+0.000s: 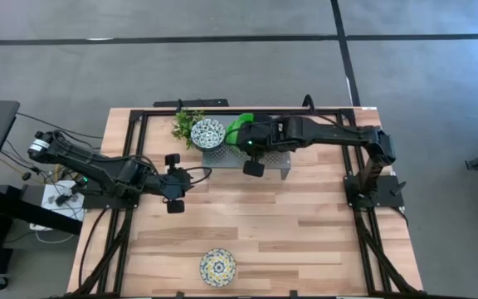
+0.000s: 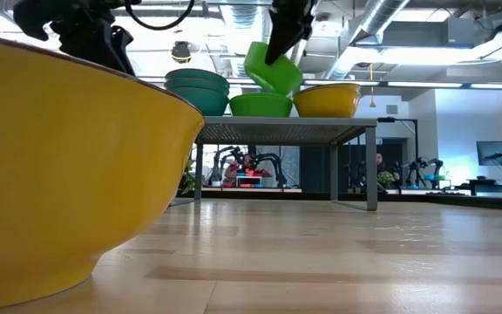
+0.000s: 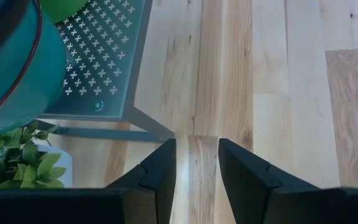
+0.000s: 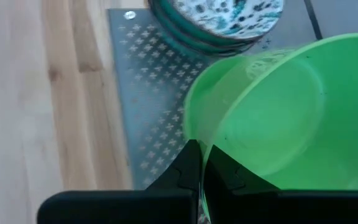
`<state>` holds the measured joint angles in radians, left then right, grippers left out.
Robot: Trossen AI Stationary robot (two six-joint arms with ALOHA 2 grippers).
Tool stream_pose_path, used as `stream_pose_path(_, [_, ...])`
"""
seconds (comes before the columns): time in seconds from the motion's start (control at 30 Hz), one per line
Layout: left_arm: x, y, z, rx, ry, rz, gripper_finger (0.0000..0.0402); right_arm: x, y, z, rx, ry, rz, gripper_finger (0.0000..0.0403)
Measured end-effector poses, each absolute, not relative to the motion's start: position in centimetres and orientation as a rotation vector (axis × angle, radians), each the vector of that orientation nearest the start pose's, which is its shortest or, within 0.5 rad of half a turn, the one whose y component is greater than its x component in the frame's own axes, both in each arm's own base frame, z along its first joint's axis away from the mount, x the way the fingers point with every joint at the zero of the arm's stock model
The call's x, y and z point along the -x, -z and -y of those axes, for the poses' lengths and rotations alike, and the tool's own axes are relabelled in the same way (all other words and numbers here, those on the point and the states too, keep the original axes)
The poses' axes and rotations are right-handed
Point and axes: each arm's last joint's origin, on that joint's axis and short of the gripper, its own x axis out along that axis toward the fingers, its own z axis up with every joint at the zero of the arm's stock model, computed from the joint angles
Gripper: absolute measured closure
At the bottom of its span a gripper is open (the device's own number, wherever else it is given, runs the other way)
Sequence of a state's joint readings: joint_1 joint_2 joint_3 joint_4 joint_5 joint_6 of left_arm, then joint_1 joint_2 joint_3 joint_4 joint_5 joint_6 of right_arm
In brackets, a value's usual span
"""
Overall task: Pick & Place Mini bowls
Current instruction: Stack the green bowl on the other green bowls on the shelf, then stack the yellow and white patterned bowl on the other yellow and white patterned bowls on the shelf
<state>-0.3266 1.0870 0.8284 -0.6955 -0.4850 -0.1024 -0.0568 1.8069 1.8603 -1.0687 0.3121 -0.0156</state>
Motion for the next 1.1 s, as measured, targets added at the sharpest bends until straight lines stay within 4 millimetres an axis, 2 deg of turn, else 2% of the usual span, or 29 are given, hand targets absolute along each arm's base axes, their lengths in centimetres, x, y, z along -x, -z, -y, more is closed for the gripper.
stream_pose_path(0.37, [-19.8,-25.7,5.3,-0.277,-0.190,-0.856,0.0279,-38.5,-32.8,5.8,0.135,0.376,-1.088,0.0390])
stream_pose_path(0.73, [-19.9,-25.8,5.3,-0.271,-0.190,-0.844,0.0279,-38.6,-33.4,5.4,0.235,0.315,-1.065,0.0333])
stream_pose_path(1.1, [-19.9,-25.8,5.3,-0.268,-0.189,-0.836,0.0279,-38.6,-33.5,5.0,0.279,0.288,-1.074,0.0326])
